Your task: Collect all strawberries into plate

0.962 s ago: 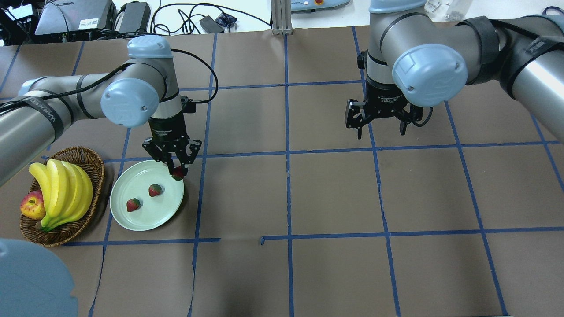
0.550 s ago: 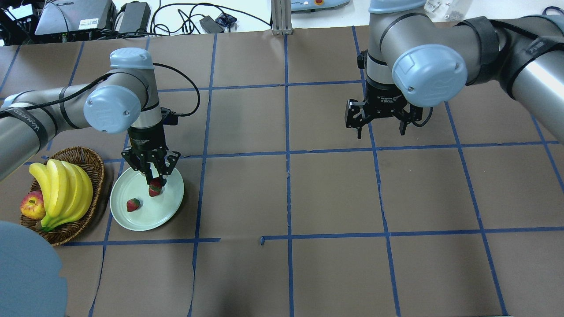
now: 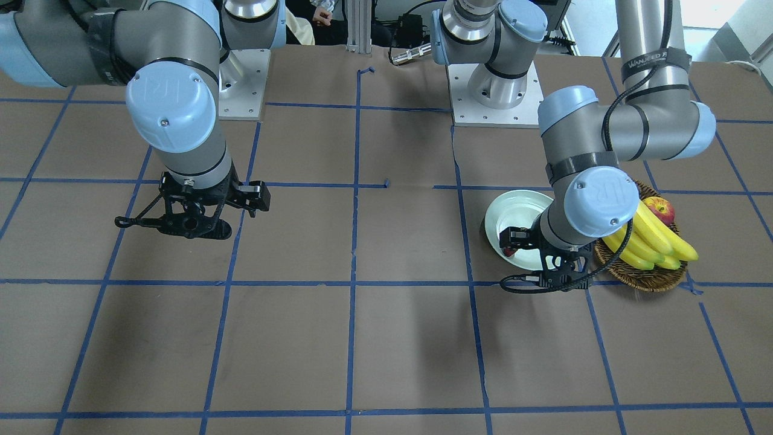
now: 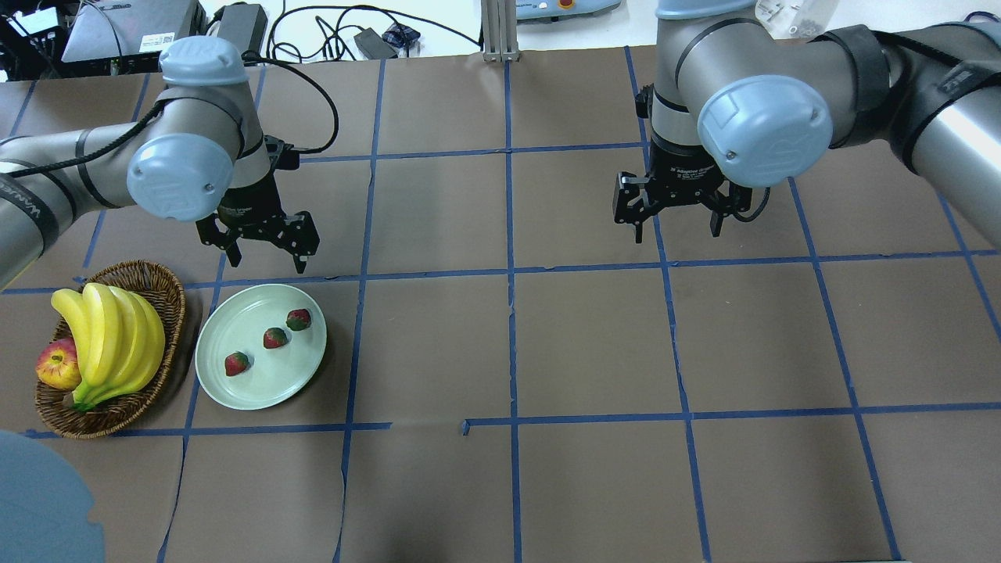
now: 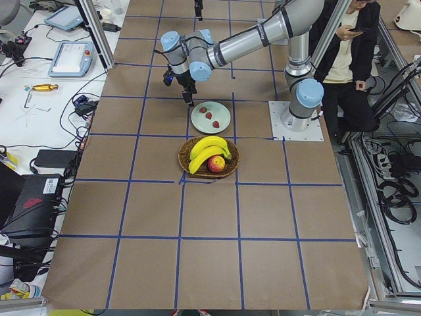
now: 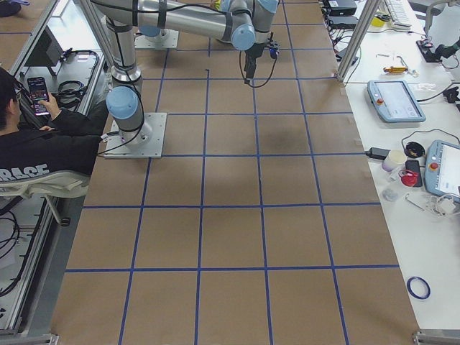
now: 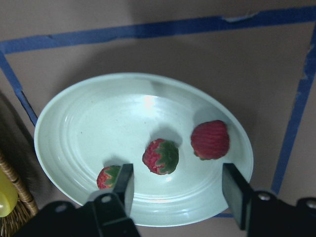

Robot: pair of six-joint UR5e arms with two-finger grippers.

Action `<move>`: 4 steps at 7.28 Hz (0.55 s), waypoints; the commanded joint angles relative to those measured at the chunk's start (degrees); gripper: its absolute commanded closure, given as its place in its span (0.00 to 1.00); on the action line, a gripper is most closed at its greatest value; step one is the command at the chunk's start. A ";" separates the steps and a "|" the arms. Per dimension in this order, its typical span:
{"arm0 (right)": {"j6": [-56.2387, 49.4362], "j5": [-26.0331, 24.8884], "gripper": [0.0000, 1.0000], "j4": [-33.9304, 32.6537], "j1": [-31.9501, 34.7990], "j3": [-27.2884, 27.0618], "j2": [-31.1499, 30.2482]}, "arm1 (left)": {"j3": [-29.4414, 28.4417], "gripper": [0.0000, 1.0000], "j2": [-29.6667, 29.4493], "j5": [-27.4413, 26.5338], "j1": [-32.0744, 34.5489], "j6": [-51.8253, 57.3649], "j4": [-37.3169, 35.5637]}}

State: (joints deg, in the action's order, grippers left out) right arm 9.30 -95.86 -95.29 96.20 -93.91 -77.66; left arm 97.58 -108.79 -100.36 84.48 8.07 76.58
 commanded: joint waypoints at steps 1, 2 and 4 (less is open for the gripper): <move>3.77 -0.03 0.00 -0.42 0.13 -0.31 -0.03 | -3.43 0.00 0.94 -0.36 -0.28 0.10 -2.03; 5.36 -0.03 0.00 -0.16 0.13 -0.40 -0.12 | -5.02 0.00 1.38 -0.53 -0.02 0.10 -2.74; 6.86 -0.47 0.00 -0.50 0.66 -0.13 -0.82 | -5.91 0.00 2.61 -0.62 -0.11 1.94 -3.19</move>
State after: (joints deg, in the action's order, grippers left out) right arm 15.11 -96.00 -95.59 96.53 -94.15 -78.02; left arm 92.22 -106.80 -100.89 84.41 8.97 73.68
